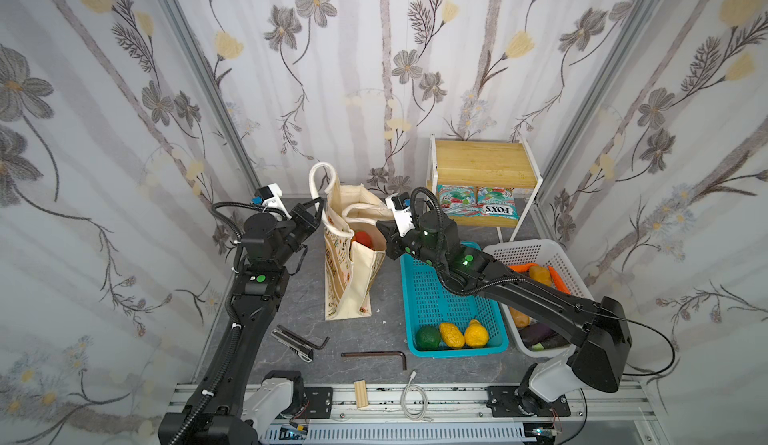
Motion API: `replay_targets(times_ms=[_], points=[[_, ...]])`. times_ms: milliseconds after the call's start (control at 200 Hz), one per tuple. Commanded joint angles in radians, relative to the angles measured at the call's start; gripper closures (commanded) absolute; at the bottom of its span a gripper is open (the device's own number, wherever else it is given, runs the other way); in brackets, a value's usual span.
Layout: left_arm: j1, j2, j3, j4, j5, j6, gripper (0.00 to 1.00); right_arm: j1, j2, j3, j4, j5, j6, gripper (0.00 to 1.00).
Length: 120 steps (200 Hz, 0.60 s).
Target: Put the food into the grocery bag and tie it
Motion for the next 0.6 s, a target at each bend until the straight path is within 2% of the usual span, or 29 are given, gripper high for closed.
replay_targets(times_ms=[0, 95, 195, 280, 395, 425, 480, 505, 560, 595], points=[[-0.029, 0.035, 0.033, -0.016, 0.049, 0.050, 0.84, 0.005, -0.002, -0.016, 0.059, -0.042, -0.034, 1.00], [-0.040, 0.057, 0.058, -0.075, 0.039, 0.089, 0.81, 0.005, -0.002, -0.021, 0.065, -0.020, -0.034, 1.00], [-0.040, 0.038, 0.056, -0.095, -0.006, 0.109, 0.82, 0.003, -0.005, -0.023, 0.043, 0.034, -0.035, 1.00], [-0.041, 0.025, 0.062, -0.098, -0.007, 0.123, 0.66, -0.012, -0.020, -0.034, 0.045, 0.045, -0.014, 1.00], [-0.043, 0.057, 0.097, -0.112, 0.035, 0.131, 0.62, -0.031, -0.034, -0.045, 0.079, -0.016, 0.023, 1.00], [-0.044, 0.059, 0.101, -0.113, 0.030, 0.132, 0.58, -0.034, -0.036, -0.049, 0.089, -0.030, 0.033, 1.00], [-0.051, 0.061, 0.108, -0.117, 0.011, 0.149, 0.39, -0.039, -0.035, -0.050, 0.098, -0.041, 0.045, 1.00], [-0.061, 0.064, 0.110, -0.121, -0.003, 0.166, 0.34, -0.040, -0.034, -0.050, 0.097, -0.039, 0.044, 1.00], [-0.074, 0.079, 0.123, -0.149, -0.037, 0.205, 0.35, -0.040, -0.023, -0.039, 0.071, -0.021, 0.036, 1.00], [-0.076, 0.088, 0.129, -0.173, -0.063, 0.219, 0.44, -0.042, -0.015, -0.025, 0.037, -0.001, 0.026, 1.00]])
